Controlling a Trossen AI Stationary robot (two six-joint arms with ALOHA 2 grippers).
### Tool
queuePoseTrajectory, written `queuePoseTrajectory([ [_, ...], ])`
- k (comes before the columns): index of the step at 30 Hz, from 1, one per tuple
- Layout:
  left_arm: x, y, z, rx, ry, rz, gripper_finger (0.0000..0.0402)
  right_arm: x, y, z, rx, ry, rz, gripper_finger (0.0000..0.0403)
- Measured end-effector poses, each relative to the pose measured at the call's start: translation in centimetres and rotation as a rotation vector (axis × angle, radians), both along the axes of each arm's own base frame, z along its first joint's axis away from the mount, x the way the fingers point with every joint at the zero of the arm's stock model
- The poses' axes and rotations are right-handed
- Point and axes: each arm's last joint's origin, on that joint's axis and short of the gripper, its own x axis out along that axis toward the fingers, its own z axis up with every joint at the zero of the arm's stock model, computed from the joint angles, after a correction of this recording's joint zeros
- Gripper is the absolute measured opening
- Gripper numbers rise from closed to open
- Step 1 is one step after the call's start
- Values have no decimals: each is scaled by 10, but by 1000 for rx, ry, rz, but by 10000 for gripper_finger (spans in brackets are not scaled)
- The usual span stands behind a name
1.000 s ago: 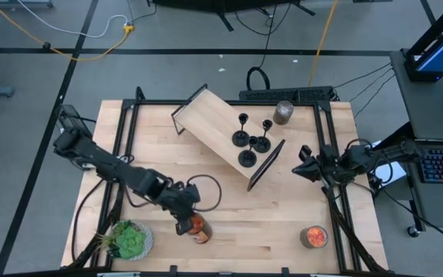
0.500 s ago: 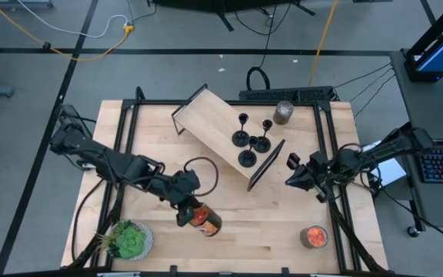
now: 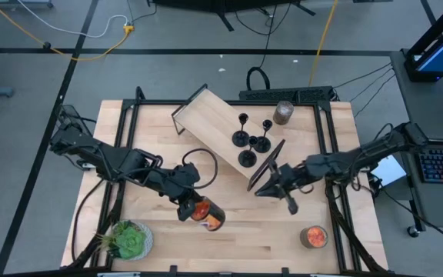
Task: Pick & Place candle stick holders
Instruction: Put the left orange scented candle on the shelf
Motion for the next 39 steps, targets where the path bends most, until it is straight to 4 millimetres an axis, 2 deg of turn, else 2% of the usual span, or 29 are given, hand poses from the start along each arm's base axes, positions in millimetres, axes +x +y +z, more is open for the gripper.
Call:
queuePoseTrajectory([
  [6, -1, 1, -1, 31, 7, 6, 0, 26, 8, 15, -18, 52, -8, 46],
  [16, -1, 1, -1, 71, 2, 5, 0, 54, 29, 21, -21, 80, 27, 133],
  [25, -6, -9, -2, 78, 4, -23, 0, 74, 43, 21, -4, 88, 42, 222],
  [29, -9, -15, -2, 85, -1, -30, 0, 75, 42, 22, 72, 108, 30, 235],
  [39, -10, -17, -2, 103, -9, -26, 0, 76, 40, 25, 169, 114, 13, 227],
])
